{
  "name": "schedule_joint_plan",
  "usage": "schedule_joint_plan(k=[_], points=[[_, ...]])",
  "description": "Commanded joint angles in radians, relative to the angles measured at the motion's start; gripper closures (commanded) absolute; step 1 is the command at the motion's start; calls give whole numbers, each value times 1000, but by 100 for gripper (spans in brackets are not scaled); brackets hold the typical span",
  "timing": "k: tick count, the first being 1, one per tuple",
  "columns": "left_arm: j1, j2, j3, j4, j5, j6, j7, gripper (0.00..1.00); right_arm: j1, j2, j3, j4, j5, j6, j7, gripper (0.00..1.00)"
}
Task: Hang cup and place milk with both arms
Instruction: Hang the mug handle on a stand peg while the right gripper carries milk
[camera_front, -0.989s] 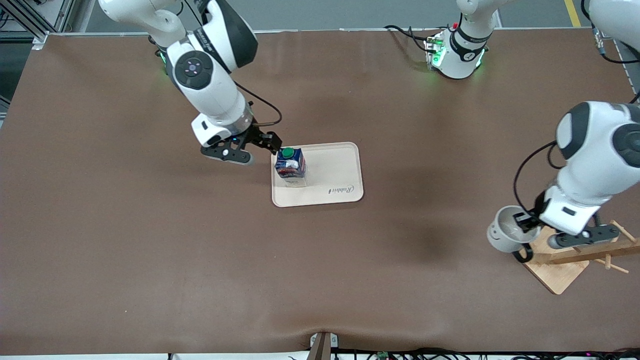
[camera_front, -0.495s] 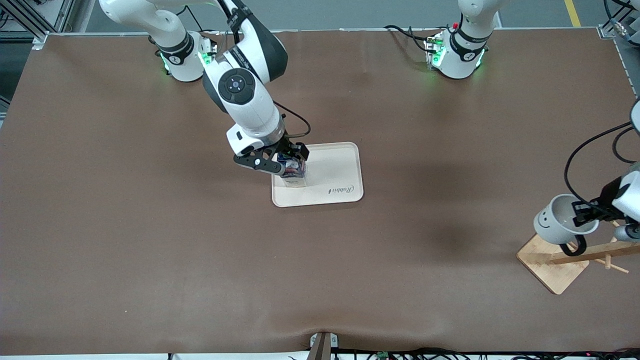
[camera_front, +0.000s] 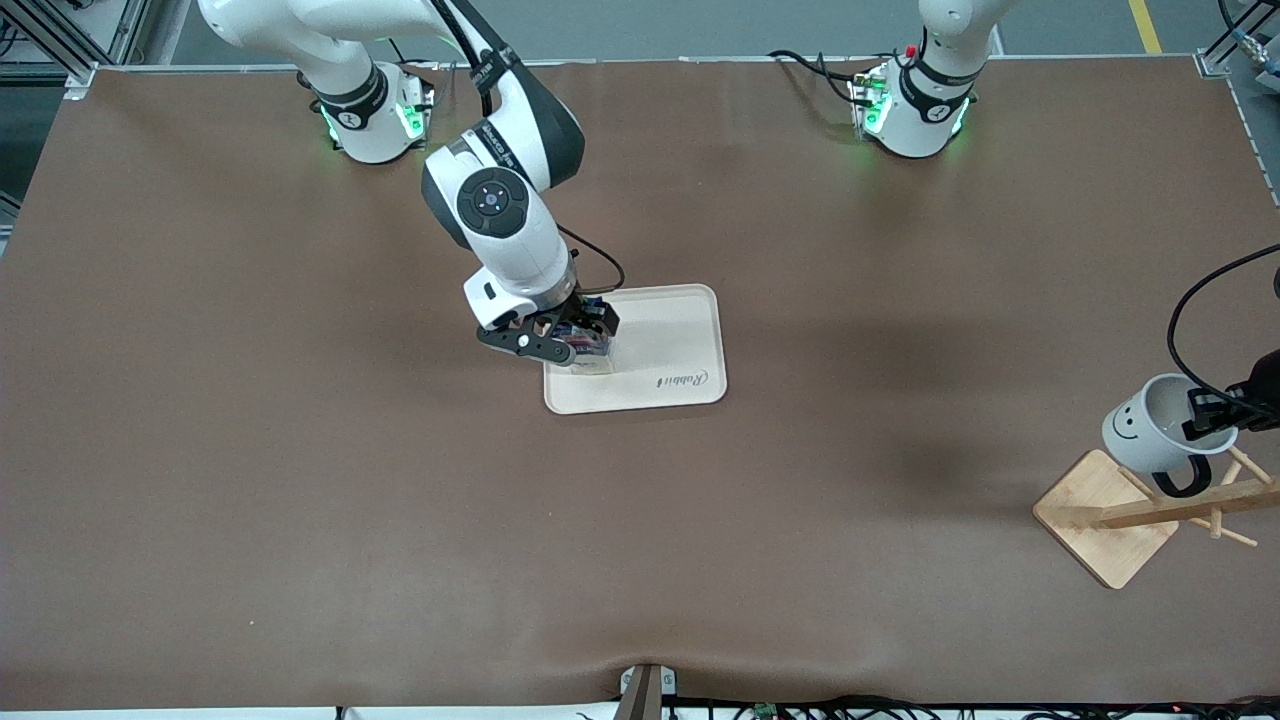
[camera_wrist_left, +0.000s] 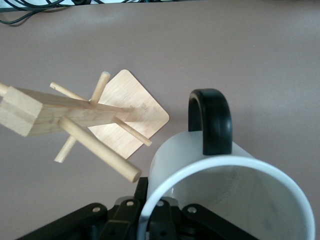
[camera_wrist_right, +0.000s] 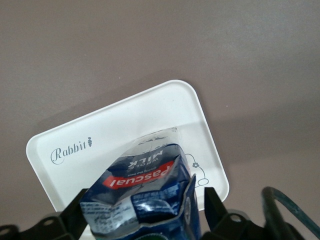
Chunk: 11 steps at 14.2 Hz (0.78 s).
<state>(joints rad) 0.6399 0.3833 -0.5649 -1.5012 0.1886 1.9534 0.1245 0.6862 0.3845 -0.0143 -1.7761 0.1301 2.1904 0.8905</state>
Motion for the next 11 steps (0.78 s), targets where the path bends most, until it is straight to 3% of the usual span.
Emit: schedule_joint_plan(k=[1,2,5,7,11], points=[[30,-7,-6,10,-27,-25,56,100,29,8,-7,24,-15,-3,14,61],[36,-7,-6,10,-26,-25,60,100,32,8,-7,23,-15,-6,16,79],[64,-6,-3,10,-24,-25,110,100,32,-6,-7,26,-10,-21,13,97],[84,0,-3,10,-23,-25,139,100,16,-30,-9,73,-6,-107,11,100],[116,0,-3,6,-24,-25,185,100,-52,-30,-12,292,-15,-401,-1,100]])
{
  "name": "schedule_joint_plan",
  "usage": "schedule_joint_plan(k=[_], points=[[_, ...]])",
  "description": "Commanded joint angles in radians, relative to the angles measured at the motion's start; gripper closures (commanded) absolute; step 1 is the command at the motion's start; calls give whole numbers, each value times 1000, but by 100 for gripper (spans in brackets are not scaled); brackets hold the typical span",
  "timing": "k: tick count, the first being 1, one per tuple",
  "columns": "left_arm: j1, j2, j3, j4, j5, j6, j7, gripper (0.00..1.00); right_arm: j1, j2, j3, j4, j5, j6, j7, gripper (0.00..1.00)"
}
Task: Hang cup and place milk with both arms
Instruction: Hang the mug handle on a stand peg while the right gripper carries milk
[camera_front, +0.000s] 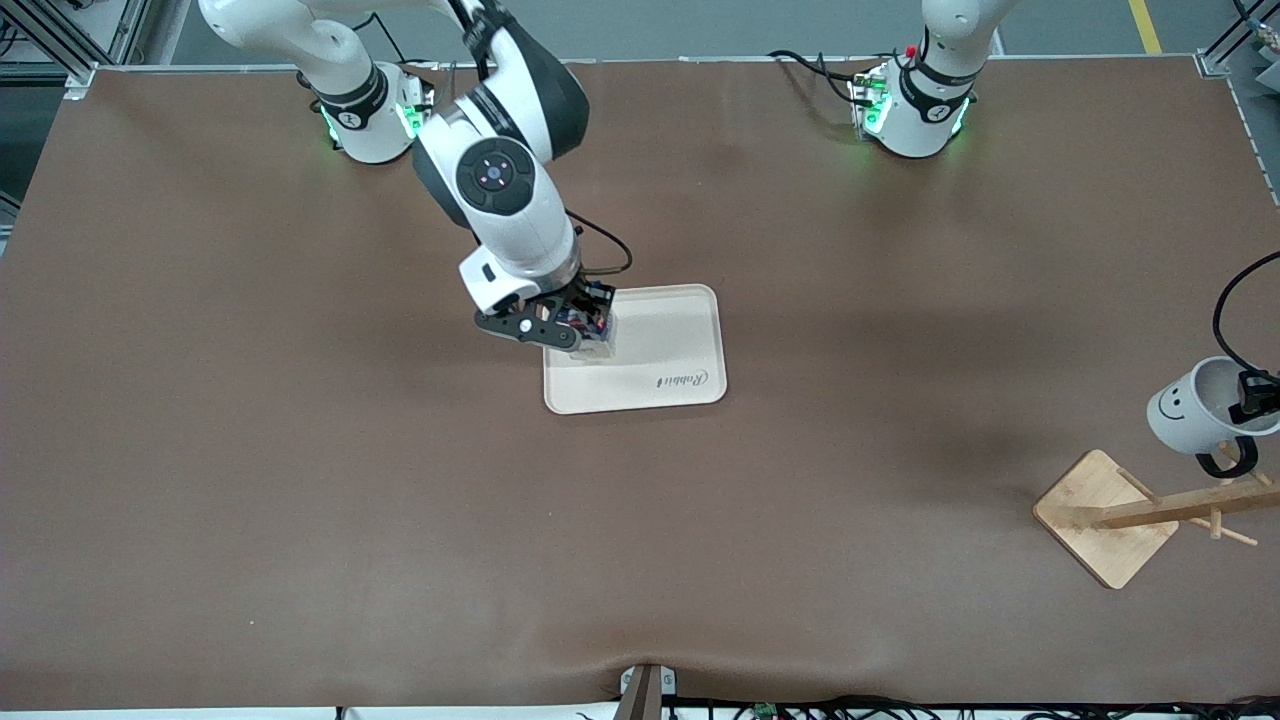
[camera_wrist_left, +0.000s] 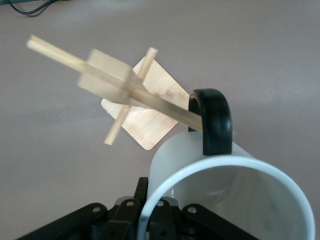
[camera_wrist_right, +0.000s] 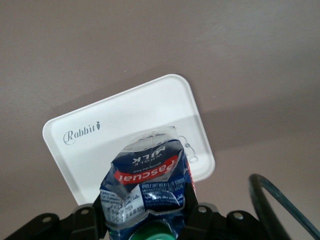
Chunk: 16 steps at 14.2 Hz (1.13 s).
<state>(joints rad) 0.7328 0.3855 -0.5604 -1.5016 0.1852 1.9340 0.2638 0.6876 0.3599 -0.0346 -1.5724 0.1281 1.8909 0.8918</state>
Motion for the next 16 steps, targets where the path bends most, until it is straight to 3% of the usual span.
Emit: schedule_joint_plan(k=[1,7,9,10,12,13,14,16], points=[[31,1,-7,6,-21,-6,60,100,-86,-13,10,100,-13,-127,-39,100],[30,35,-7,6,-15,9,58,100,-320,-102,-2,74,-25,-283,-331,100],[25,41,-6,6,-10,11,49,100,-439,-133,-1,26,-71,-286,-513,100],[24,47,-7,7,-7,14,46,95,-491,-140,-1,3,-71,-283,-603,100],[20,55,-7,9,-9,32,43,55,-591,-153,-1,-70,-73,-270,-677,100],[17,55,-7,9,-10,34,43,24,-640,-153,-1,-110,-71,-244,-679,100],[14,55,-9,9,-12,34,35,0,-689,-157,1,-148,-73,-208,-686,100],[-4,41,-15,12,-9,34,-13,0,-755,-177,-1,-220,-71,-178,-766,100]])
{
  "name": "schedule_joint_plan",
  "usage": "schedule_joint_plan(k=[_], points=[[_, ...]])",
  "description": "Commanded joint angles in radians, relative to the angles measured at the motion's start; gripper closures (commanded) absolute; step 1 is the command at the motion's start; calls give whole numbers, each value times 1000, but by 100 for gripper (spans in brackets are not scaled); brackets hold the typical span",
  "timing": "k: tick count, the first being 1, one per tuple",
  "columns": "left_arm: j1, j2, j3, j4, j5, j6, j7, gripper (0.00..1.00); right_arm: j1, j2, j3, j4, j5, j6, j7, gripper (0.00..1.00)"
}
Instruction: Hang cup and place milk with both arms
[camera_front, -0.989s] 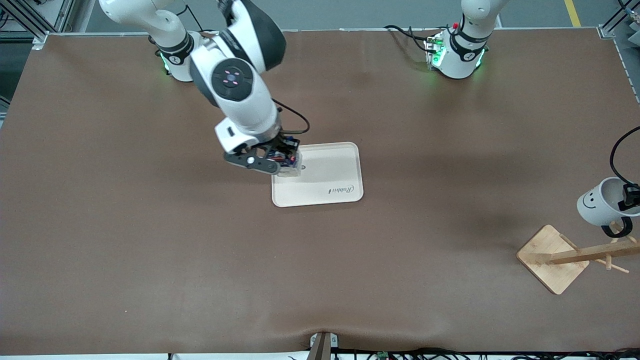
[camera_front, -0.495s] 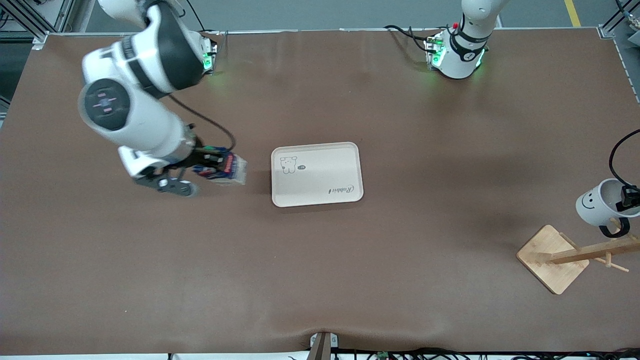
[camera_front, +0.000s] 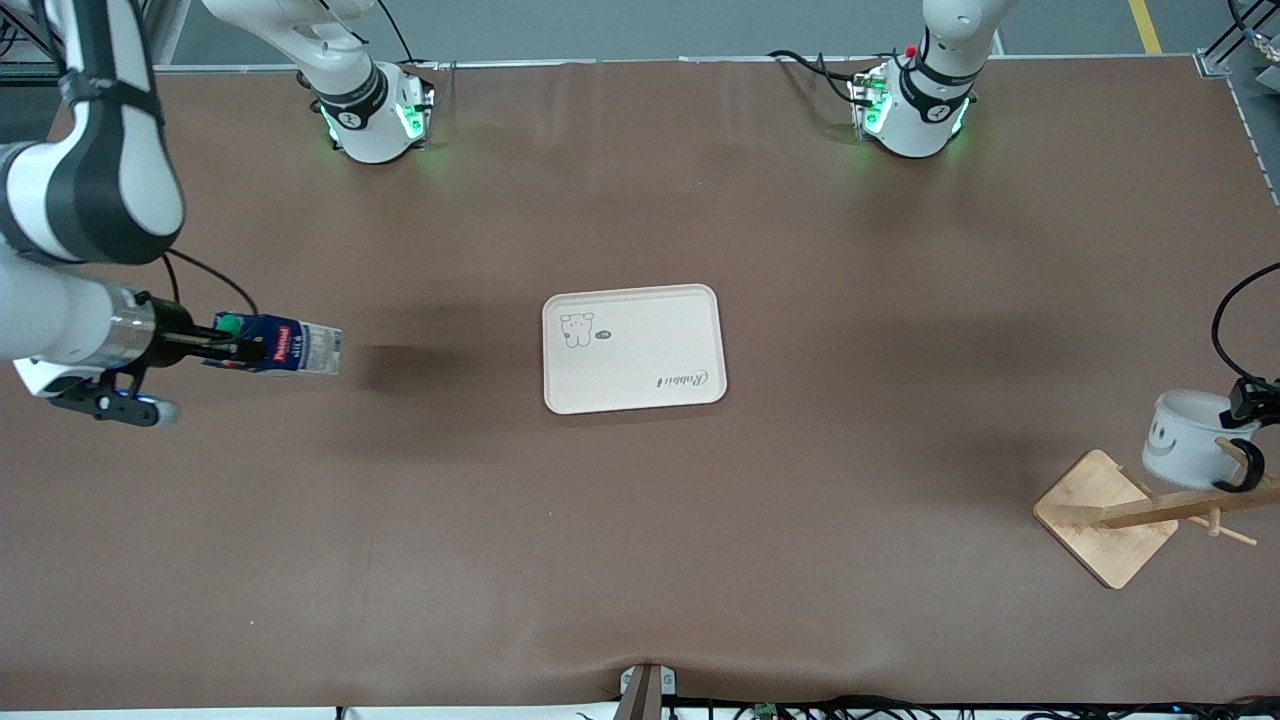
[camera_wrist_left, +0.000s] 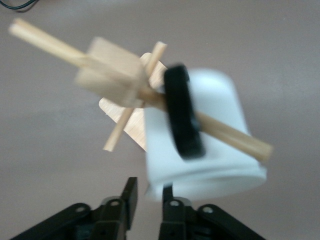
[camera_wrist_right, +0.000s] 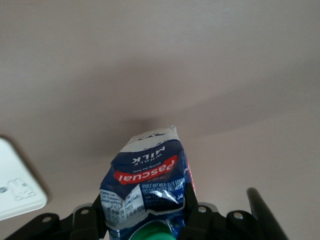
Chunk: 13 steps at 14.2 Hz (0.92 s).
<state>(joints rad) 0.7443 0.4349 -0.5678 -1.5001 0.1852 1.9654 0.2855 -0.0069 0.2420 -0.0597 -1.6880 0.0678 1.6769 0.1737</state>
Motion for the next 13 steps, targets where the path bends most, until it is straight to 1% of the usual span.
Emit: schedule_joint_plan(k=[1,3,5,6,7,8,10,13], points=[[-19,-13,-10,11,-7,3,-60,0,-96,-67,26,-140,-11,62,-80,100],[-29,-27,-10,9,-6,0,-74,0,-134,-98,24,-244,-11,169,-114,100],[-31,-44,-14,9,-6,-11,-92,0,-139,-139,24,-367,-11,300,-112,100],[-31,-57,-20,9,-7,-14,-103,0,-139,-157,24,-416,-10,332,-105,100],[-31,-71,-39,8,-7,-20,-120,0,-145,-170,24,-442,-6,342,-103,100],[-31,-88,-43,9,-7,-37,-141,0,-160,-171,24,-446,-6,343,-103,100],[-31,-122,-63,8,-7,-71,-198,0,-170,-171,24,-447,-6,357,-106,88],[-31,-157,-79,8,-7,-106,-242,0,-171,-167,24,-470,-5,366,-100,87]])
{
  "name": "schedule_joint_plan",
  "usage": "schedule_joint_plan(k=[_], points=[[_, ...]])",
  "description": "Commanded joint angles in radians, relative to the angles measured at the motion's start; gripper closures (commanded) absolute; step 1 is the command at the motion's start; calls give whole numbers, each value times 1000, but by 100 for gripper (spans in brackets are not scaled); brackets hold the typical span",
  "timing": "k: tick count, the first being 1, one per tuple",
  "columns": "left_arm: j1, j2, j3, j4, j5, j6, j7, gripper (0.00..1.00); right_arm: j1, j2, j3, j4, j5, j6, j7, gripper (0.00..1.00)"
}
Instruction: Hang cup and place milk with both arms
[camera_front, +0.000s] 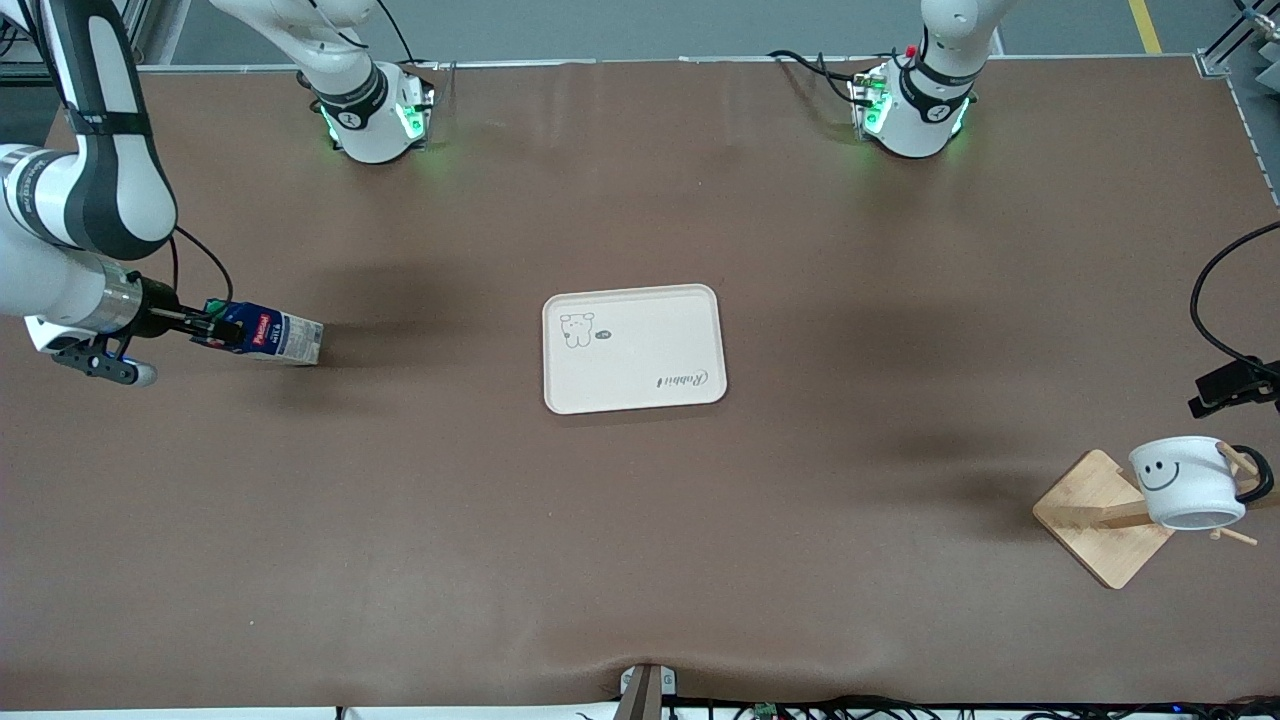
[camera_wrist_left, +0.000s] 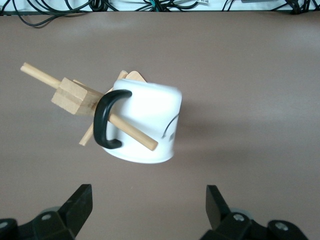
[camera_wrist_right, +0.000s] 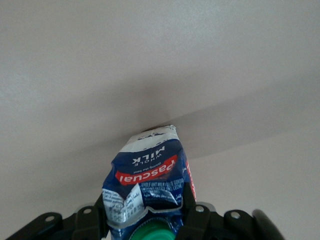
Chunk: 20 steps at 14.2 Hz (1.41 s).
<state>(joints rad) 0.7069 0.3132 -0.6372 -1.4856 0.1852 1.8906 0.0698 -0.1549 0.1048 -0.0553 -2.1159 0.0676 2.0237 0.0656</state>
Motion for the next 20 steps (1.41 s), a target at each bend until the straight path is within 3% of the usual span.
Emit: schedule_joint_plan(k=[1,2,3,5,12,15,20], points=[[6,-46,-28,-7,-7,-44,-47,0,-23,-28,20,-50,-5,33,8,76],[6,-52,-39,-5,-6,-48,-68,0,-23,-27,20,-52,-5,49,8,42],[6,-63,-53,-5,0,-54,-79,0,-22,-25,20,-56,-5,73,8,32],[6,-75,-67,-4,11,-64,-84,0,-15,-24,20,-65,-6,93,8,0],[8,-95,-78,30,10,-77,-71,0,-15,-24,22,-67,-5,84,10,0],[8,-98,-113,76,0,-172,-81,0,-14,-24,22,-65,-5,82,10,0],[-1,-198,-121,94,-7,-246,-84,0,-12,-21,23,-21,-5,84,7,0]])
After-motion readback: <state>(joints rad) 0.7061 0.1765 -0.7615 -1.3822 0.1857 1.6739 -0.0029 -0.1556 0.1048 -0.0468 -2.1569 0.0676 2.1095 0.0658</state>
